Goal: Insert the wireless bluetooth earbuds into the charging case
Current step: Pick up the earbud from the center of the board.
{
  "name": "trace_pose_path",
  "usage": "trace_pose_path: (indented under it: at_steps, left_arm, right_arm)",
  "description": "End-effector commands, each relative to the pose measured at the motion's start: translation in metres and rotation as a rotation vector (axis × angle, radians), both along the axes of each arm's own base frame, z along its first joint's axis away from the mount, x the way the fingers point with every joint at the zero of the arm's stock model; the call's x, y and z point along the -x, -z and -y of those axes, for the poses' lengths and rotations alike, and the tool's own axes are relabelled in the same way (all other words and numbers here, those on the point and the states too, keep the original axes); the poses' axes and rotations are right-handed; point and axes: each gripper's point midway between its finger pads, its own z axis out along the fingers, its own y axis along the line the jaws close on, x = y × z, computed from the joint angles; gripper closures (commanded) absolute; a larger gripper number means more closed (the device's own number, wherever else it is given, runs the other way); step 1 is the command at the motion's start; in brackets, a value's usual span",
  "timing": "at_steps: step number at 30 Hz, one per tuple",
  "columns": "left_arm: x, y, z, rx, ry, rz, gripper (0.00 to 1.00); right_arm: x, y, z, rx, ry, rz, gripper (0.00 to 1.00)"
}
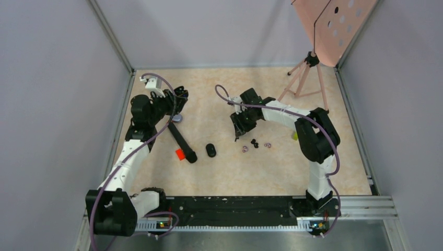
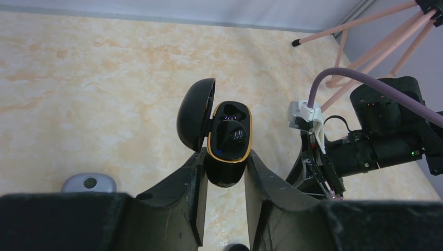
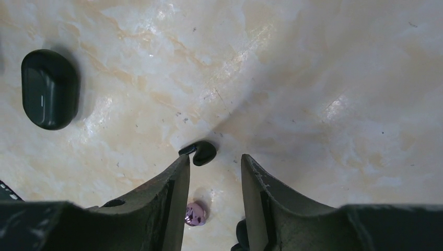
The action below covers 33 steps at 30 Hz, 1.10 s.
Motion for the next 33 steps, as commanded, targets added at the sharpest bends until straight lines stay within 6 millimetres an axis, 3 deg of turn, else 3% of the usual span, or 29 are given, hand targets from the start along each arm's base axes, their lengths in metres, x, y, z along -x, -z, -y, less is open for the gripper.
trace_pose_path:
  at_steps: [1,23,33]
  left_arm:
    - [0.002,-0.018,-0.001,0.002,0.002,0.065,1.0]
    - [0.005,-0.017,-0.003,-0.002,-0.003,0.063,1.0]
    - [0.002,-0.014,-0.003,-0.004,-0.003,0.058,1.0]
  right_arm:
    - [-0.01,-0.023,-0.011,-0.058,0.064,0.005,0.6]
    - [-0.003,0.0,-0.016,0.02,0.107,-0.03,0.67]
    - [0.013,0.007,-0.024,0.054,0.068,-0.026,0.68]
